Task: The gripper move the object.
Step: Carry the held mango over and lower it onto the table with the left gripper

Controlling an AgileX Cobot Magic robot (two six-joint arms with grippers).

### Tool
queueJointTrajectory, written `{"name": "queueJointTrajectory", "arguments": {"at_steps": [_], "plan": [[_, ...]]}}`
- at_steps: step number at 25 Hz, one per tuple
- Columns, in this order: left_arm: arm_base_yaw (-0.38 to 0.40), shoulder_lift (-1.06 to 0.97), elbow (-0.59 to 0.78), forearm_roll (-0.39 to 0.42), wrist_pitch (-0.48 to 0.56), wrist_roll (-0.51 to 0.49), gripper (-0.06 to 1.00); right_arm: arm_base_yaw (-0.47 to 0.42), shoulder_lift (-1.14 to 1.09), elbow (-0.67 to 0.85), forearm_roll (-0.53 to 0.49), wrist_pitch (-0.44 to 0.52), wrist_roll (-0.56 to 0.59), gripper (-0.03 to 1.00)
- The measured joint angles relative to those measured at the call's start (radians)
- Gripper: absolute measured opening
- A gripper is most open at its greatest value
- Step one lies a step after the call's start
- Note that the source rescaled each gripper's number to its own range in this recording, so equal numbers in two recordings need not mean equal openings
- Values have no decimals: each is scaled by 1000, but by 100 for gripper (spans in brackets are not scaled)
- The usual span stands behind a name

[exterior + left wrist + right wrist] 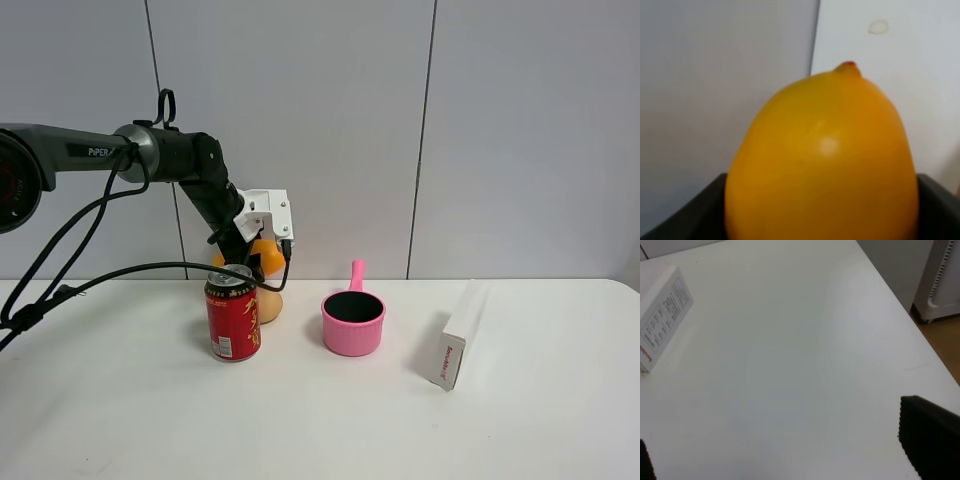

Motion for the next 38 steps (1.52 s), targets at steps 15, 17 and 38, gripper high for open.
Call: {"name": "queueJointTrajectory", "arguments": {"at_steps": [15, 17, 38], "plan": [[0, 2, 0, 0, -1, 17, 1, 0, 0, 0, 0, 0, 0, 100], [0, 2, 0, -1, -1, 17, 1, 0, 0, 0, 0, 0, 0, 100], [0, 2, 0, -3, -28, 19, 10, 0, 0, 0, 0, 0, 0, 100]]}}
